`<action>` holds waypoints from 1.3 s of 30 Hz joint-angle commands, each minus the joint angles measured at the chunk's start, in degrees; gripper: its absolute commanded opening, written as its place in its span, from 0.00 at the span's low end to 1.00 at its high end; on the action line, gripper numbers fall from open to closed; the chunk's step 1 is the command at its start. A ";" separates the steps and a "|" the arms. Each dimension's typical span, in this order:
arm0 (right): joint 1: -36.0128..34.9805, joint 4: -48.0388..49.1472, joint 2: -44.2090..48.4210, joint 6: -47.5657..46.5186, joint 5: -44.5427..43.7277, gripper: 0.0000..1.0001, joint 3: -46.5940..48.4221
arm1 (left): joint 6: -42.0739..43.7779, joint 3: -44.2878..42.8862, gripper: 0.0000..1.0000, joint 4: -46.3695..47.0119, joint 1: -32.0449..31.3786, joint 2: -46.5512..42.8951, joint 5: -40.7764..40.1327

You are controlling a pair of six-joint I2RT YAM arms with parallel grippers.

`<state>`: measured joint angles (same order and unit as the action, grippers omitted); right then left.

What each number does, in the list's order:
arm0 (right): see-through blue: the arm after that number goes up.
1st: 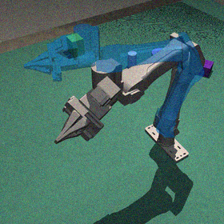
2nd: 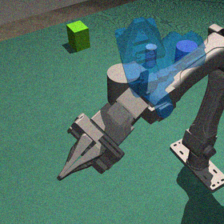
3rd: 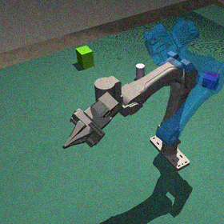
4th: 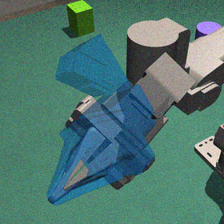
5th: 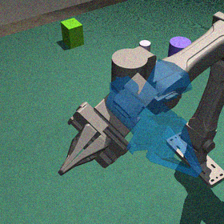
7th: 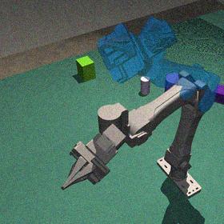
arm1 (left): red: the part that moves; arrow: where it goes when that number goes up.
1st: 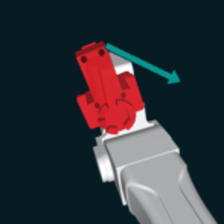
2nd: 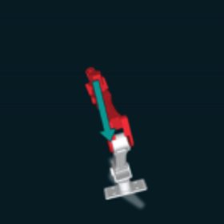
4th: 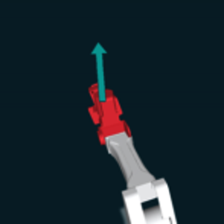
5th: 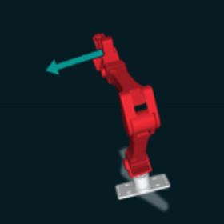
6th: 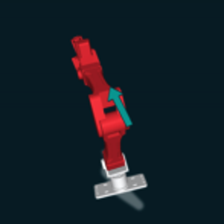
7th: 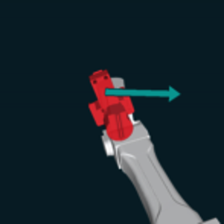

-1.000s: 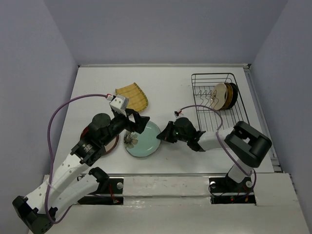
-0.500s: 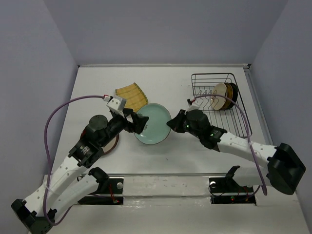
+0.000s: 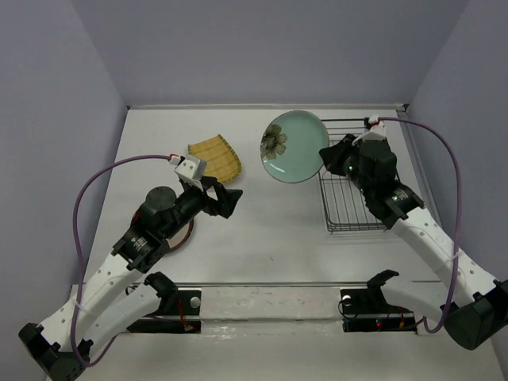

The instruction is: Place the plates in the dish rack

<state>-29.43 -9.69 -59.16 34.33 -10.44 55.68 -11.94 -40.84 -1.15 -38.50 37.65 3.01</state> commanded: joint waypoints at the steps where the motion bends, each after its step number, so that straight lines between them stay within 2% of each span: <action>1: 4.90 1.53 2.47 -4.96 0.07 0.07 11.36 | 0.26 -0.20 0.99 1.67 0.36 0.15 0.69; 5: 9.12 -5.14 -0.69 -11.54 -3.97 0.07 18.57 | 0.17 -0.12 0.99 1.76 0.36 -0.91 1.12; 15: 15.89 -8.50 -6.66 -22.10 -13.55 0.07 28.07 | -0.36 -0.03 0.99 2.46 0.36 -2.84 3.06; 24: 16.42 -9.29 -9.84 -33.70 -24.44 0.07 31.07 | -0.53 0.06 0.99 2.73 0.36 -3.20 3.76; 39: 16.42 -8.50 -19.33 -46.01 -25.68 0.07 34.58 | -0.62 0.15 0.99 2.82 0.36 -2.49 4.38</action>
<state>-13.17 -27.31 -78.26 -7.46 -33.69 85.80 -12.53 -40.84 -1.13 -38.50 35.40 6.04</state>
